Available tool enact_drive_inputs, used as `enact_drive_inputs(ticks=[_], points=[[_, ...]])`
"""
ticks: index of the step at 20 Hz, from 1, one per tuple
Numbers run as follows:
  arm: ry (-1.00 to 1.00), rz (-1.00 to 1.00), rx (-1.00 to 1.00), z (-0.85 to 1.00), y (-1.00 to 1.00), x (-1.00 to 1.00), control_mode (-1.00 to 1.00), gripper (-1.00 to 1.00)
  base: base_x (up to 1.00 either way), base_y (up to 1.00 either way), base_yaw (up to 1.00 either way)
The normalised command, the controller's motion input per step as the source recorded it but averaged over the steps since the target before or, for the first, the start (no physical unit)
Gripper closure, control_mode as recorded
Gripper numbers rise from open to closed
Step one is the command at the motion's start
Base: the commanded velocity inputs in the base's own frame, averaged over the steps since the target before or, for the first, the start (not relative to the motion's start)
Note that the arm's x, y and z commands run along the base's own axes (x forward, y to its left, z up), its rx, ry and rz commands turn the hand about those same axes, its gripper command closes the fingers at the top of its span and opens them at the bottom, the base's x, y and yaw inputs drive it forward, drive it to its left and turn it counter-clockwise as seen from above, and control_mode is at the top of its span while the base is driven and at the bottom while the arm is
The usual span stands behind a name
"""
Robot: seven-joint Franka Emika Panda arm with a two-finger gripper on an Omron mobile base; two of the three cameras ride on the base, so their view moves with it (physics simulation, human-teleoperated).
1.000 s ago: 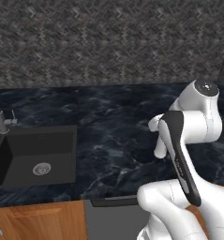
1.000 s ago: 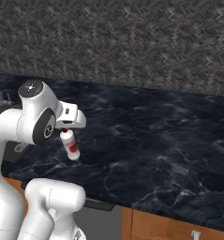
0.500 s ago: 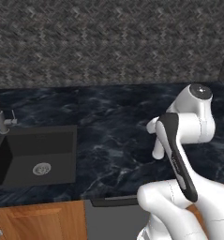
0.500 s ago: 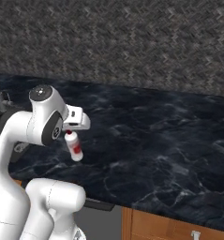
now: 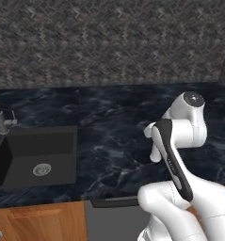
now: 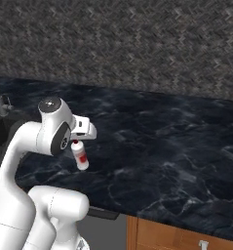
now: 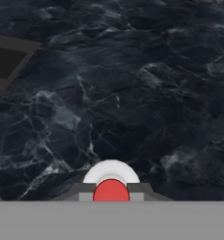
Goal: Move the drinks to the dining counter.
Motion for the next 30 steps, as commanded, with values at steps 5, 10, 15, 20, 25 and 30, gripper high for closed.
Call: enact_drive_inputs(ticks=[5, 10, 15, 20, 25, 30], points=[[0.0, 0.0, 0.0, -0.33, 0.0, 0.22, -1.0, 1.0, 0.0, 0.0, 0.0], [0.0, 0.0, 0.0, -0.3, 0.0, 0.2, -1.0, 1.0, 0.0, 0.0, 0.0], [0.0, 0.01, 0.0, -0.26, 0.0, 0.2, -1.0, 1.0, 0.0, 0.0, 0.0], [0.0, 0.01, 0.0, -0.24, 0.0, 0.18, -1.0, 1.0, 0.0, 0.0, 0.0], [0.0, 0.01, 0.0, -0.25, 0.0, 0.2, -1.0, 1.0, 0.0, 0.0, 0.0], [0.0, 0.02, 0.0, -0.26, -0.01, 0.19, -1.0, 1.0, 0.0, 0.0, 0.0]])
